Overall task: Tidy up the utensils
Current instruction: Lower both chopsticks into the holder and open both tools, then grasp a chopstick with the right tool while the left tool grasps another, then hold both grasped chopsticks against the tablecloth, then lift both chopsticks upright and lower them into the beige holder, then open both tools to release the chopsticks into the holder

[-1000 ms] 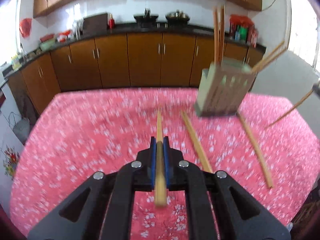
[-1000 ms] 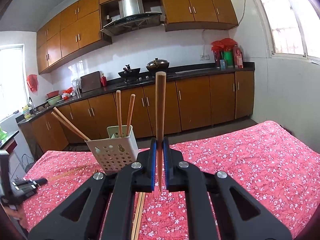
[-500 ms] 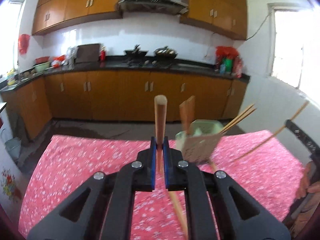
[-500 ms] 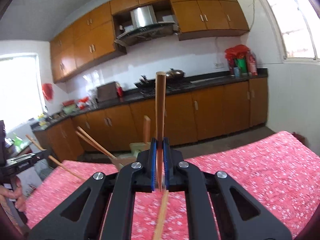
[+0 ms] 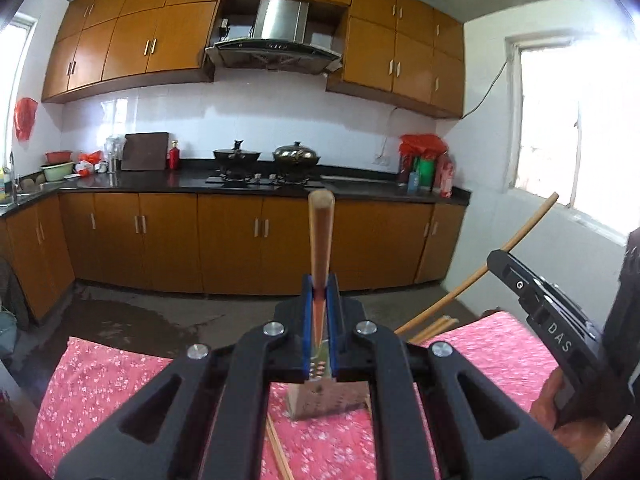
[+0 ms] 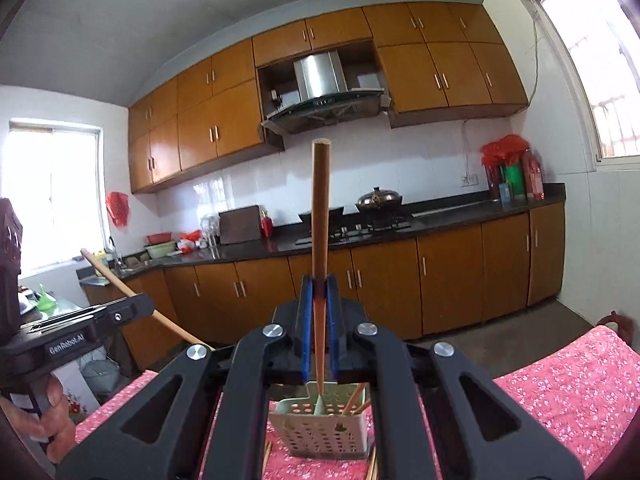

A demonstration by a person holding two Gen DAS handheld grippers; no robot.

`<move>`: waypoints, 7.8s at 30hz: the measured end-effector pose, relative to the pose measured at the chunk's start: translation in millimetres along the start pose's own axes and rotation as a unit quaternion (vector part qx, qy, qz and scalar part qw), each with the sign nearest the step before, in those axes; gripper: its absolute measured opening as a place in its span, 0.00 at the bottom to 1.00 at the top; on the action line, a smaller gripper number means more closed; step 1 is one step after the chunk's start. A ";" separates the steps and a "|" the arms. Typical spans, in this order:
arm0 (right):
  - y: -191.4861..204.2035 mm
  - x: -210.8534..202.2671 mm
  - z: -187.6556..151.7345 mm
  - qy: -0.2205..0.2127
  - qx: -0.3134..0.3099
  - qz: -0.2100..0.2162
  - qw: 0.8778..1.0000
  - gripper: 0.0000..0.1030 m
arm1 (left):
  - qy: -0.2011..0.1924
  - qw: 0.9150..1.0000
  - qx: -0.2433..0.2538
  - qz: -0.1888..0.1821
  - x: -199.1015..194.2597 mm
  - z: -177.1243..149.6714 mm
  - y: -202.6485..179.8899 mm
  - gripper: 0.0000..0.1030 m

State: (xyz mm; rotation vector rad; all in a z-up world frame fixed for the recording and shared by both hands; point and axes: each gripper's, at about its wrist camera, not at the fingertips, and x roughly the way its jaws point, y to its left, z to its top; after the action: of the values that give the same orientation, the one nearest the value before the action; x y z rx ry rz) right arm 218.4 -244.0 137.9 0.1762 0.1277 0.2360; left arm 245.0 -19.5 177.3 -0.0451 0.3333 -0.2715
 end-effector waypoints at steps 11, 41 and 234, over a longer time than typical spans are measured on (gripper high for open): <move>-12.2 48.7 -33.7 0.092 0.014 -0.009 0.996 0.08 | 0.050 0.998 -0.025 0.005 65.9 -29.7 7.1 0.08; -54.9 -4.4 -196.8 0.322 0.053 -0.050 0.944 0.18 | 0.186 0.971 -0.061 0.135 -5.2 -191.9 92.6 0.45; -7.1 43.2 -19.0 0.127 0.000 0.002 0.992 0.13 | -0.051 0.995 -0.066 0.045 64.0 2.3 7.9 0.32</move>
State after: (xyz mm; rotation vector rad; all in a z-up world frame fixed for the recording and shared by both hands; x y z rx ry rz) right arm 258.8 -237.3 113.4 0.1458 0.3799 0.2615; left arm 306.0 -29.2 158.5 -0.1737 0.2500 -0.1560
